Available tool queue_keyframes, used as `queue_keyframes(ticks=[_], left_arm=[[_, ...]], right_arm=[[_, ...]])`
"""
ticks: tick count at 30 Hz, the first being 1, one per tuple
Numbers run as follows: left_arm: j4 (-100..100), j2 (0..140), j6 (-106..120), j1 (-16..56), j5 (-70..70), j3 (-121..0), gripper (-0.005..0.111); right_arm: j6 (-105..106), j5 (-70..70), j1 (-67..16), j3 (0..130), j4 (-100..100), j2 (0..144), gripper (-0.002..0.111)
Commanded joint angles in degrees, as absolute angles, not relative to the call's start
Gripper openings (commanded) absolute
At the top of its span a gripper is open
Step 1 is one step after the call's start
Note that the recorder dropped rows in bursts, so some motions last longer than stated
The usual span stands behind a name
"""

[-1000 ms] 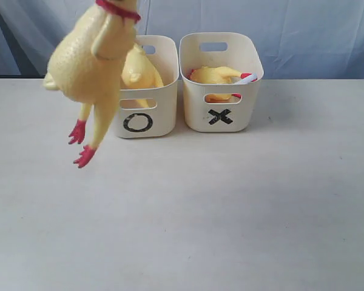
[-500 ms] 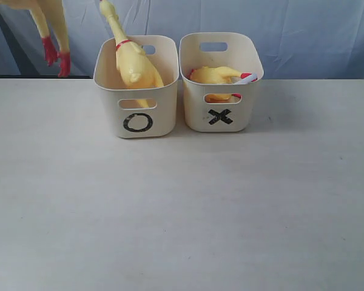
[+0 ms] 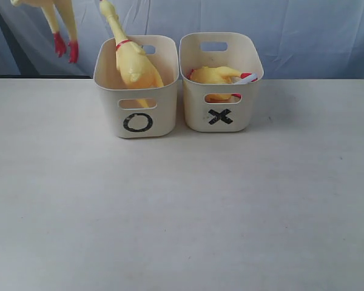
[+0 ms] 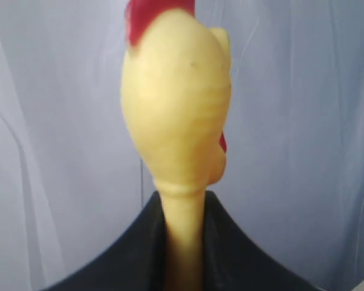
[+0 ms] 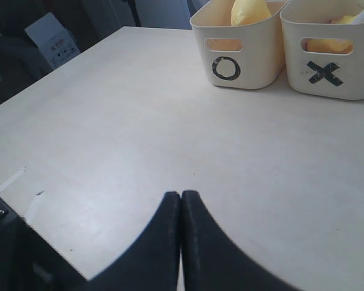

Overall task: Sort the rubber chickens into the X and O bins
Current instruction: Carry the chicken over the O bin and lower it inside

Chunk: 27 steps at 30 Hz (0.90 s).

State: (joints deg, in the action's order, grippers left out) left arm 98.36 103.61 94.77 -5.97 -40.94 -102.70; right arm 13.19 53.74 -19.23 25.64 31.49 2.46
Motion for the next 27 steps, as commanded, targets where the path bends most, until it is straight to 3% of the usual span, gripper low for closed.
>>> queue_keyframes(ticks=[1,27], left_arm=[[99.95,107.52,85.02,-6.18,-35.57,-107.35,0.000],[99.95,125.16,68.04,-3.35,-34.96,-120.28,0.000]], right_arm=[[13.46,53.27,-19.47,25.43,31.46,2.18,-0.001],[13.46,53.27,-19.47,25.43,31.46,2.18,-0.001]])
